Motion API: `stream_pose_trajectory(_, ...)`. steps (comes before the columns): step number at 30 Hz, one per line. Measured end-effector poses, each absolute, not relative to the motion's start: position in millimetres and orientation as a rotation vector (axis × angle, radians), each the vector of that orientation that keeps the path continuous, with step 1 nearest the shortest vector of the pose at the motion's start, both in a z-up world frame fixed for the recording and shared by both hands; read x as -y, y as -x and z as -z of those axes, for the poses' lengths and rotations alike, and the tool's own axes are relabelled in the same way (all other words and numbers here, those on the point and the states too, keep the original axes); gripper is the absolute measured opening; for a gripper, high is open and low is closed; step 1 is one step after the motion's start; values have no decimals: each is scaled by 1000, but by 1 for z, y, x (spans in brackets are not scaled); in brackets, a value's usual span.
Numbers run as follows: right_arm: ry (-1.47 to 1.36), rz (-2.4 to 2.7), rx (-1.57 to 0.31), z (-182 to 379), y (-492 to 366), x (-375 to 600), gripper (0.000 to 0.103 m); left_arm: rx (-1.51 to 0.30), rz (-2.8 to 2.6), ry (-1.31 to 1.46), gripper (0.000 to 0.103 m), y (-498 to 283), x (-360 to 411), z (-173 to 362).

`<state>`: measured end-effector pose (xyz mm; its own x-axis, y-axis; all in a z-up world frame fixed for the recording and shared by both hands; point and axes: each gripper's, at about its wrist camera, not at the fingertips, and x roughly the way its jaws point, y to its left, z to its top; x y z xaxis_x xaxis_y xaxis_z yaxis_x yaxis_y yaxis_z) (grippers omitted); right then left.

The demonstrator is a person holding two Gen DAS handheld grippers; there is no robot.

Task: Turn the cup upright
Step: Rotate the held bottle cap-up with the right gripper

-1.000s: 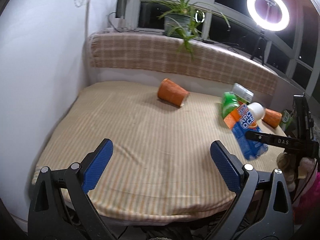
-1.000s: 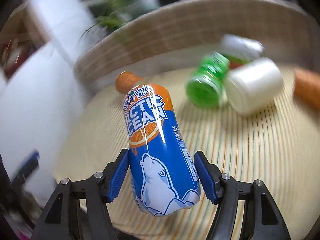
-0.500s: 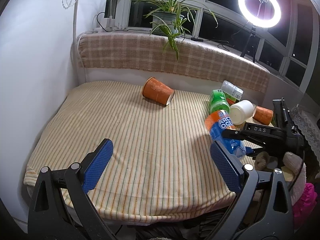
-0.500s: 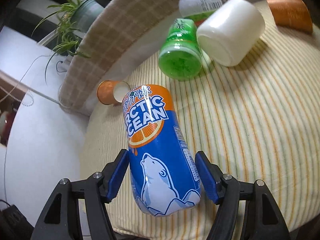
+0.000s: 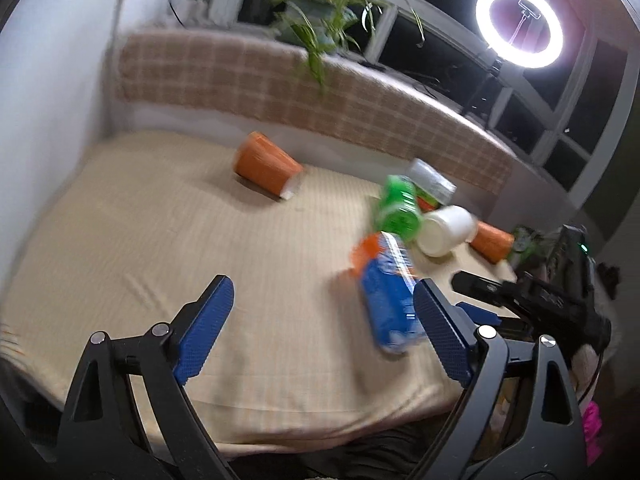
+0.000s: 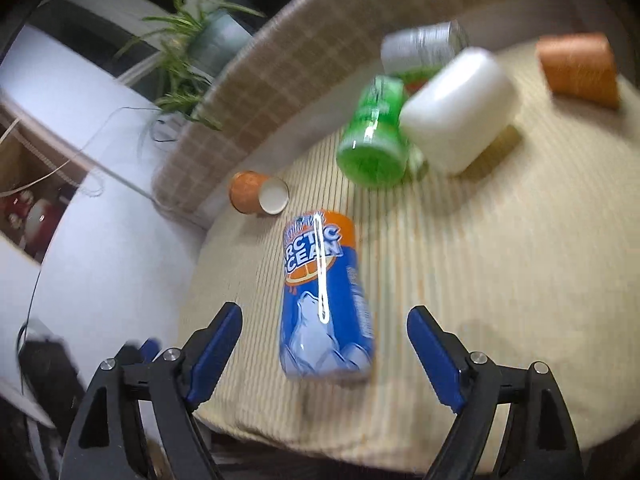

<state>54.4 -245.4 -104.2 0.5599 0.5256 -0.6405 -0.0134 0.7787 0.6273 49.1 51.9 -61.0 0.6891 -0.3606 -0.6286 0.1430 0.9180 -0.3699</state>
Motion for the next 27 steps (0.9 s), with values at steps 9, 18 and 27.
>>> stream_pose_trajectory(9,-440,-218,-832,75,13,292,89,-956,453,528,93,-101,-19,92)
stream_pose_trajectory(18,-444,-162,-810,74,29,313,89,-1115,492,741,84,-142,-4,133)
stream_pose_trajectory(27,-440,-161,-809,75,26,310,89,-1154,489,742,83,-155,5,147)
